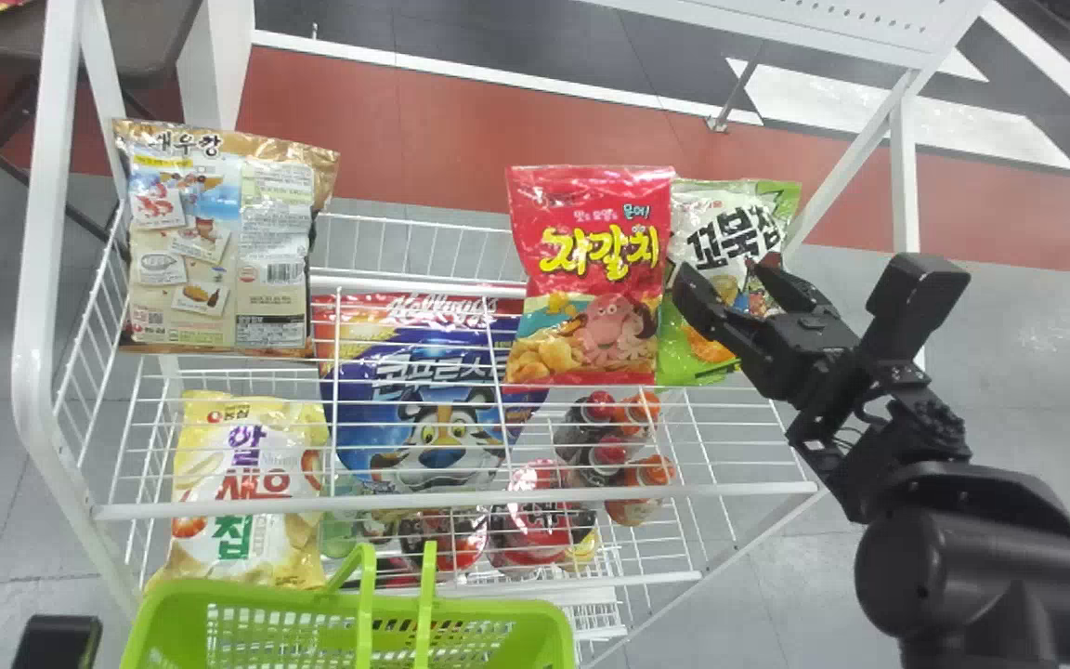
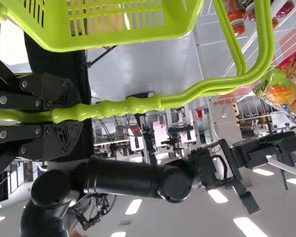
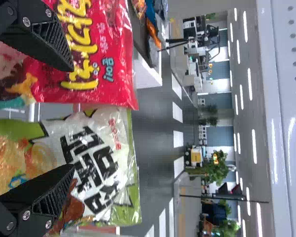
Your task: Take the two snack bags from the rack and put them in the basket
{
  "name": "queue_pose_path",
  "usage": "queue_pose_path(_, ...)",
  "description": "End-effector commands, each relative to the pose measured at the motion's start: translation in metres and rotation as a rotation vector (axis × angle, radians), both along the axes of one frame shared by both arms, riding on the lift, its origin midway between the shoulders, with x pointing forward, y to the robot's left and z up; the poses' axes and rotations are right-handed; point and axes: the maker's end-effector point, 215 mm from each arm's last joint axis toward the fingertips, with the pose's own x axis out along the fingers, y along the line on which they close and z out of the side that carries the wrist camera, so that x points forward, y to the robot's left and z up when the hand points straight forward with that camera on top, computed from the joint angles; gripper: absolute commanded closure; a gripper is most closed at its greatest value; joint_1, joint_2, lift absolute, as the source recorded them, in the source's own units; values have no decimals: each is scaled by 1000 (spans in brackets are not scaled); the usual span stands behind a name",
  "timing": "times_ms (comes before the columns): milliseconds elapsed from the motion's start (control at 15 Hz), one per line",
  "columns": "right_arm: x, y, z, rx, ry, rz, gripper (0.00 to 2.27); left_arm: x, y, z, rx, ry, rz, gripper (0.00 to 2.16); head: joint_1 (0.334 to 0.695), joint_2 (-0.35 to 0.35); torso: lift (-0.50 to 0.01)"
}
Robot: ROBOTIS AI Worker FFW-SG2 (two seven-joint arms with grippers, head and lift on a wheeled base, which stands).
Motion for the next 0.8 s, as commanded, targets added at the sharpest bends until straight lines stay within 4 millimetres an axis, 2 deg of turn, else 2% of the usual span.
queue_pose_path(0,0,-13,-9,-30,12,-23,134,1,0,0,2,-4,-2,1882,695,-350,-11)
queue_pose_path(333,8,-41,-28,-48,52,-67,147,1,0,1,5,-9,-5,1882,695,-350,-11)
queue_pose_path(600,19,-51,-43,-42,81,-74,167,2,0,0,7,-9,-4,1882,695,-350,-11)
queue_pose_path(733,22,-50,-47,-37,88,-65,387,2,1,-2,16,-8,-3,1885,695,-350,-11)
